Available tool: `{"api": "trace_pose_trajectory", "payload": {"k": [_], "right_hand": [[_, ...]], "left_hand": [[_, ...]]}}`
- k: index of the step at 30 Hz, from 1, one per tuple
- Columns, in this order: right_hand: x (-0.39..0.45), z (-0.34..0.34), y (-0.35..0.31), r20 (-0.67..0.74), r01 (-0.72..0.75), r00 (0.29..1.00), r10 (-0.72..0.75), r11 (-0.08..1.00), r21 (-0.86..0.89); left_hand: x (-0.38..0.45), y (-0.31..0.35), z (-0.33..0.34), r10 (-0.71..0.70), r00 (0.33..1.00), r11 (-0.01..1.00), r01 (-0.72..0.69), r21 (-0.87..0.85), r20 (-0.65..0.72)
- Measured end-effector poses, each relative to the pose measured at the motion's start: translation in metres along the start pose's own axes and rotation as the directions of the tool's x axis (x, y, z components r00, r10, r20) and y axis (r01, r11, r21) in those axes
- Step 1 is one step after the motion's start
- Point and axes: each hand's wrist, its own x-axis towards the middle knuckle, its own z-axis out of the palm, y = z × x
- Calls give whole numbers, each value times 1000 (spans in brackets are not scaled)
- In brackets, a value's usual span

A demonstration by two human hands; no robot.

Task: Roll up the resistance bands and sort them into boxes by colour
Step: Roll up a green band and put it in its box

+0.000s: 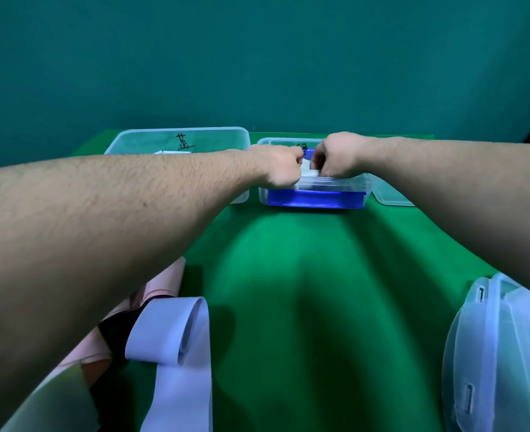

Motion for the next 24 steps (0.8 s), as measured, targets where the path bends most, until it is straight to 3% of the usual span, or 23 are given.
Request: {"api": "trace_pose_trajectory", "payload": {"k": [10,16,20,24], "right_hand": [[-4,-1,14,-67,-1,998,9,993,118],[-17,-7,25,-150,67,989,6,877,475],[-21,-6,26,-29,36,999,-23,775,631],[-18,-1,22,121,-71,993,3,822,566]], "left_hand": [[-7,9,-9,29,993,999,-25,-38,110],[-6,10,-9,30,992,1000,-30,-3,119],[-6,10,-9,27,994,999,-24,-22,108],[-5,9,-8,10,992,1000,-9,-10,122]]}}
